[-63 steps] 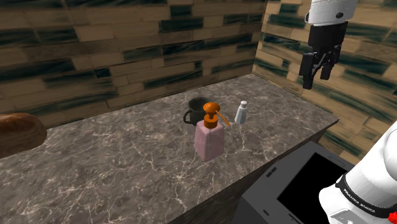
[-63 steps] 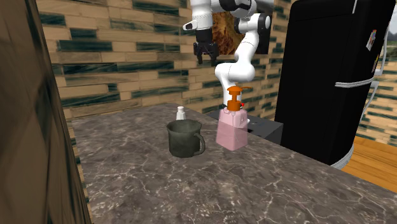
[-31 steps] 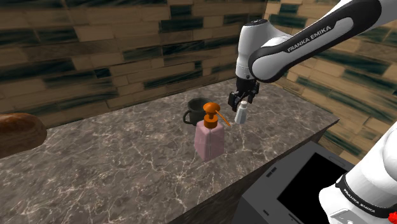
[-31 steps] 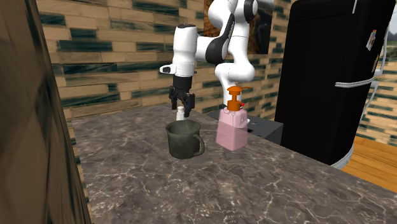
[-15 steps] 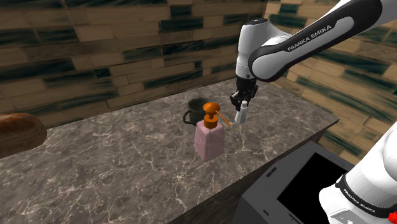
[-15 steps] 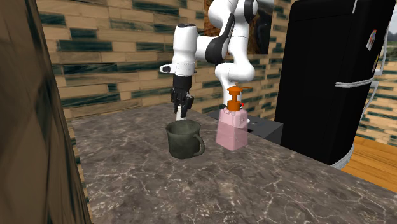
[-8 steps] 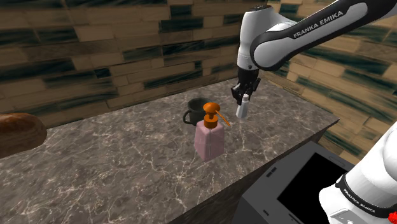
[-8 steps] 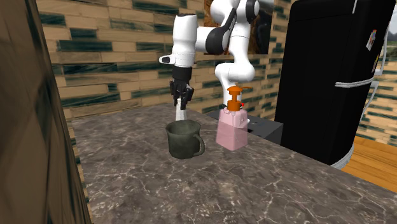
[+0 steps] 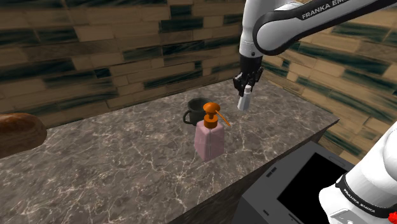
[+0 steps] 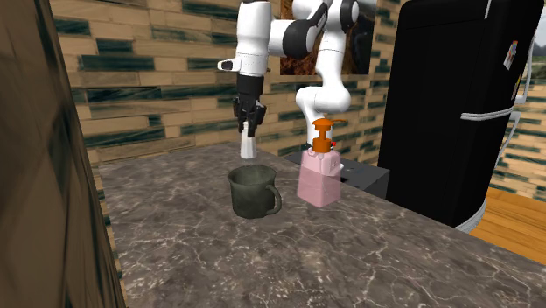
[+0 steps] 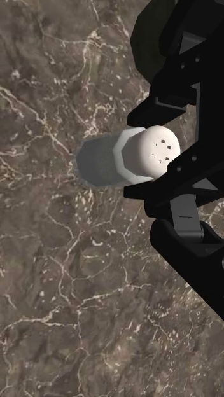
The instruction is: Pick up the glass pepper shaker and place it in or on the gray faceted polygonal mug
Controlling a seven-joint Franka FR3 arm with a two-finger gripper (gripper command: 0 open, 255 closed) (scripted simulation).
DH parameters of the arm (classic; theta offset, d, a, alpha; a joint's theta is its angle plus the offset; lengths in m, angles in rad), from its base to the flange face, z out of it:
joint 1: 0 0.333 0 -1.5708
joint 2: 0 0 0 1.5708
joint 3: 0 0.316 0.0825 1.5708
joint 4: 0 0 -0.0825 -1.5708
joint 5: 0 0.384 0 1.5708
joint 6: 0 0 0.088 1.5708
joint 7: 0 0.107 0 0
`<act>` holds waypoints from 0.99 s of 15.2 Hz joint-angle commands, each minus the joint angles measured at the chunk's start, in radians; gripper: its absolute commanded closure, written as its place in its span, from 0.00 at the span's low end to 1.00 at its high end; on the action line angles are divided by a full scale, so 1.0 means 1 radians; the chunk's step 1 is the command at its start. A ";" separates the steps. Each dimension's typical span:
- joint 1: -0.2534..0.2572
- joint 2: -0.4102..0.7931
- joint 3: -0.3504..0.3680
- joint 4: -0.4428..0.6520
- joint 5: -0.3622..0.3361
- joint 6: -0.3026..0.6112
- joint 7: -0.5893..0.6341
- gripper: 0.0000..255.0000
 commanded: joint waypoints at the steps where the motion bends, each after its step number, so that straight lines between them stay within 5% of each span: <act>1: 0.001 -0.009 0.001 0.019 0.003 -0.029 -0.002 1.00; 15: 0.003 -0.052 -0.003 0.169 0.016 -0.220 -0.028 1.00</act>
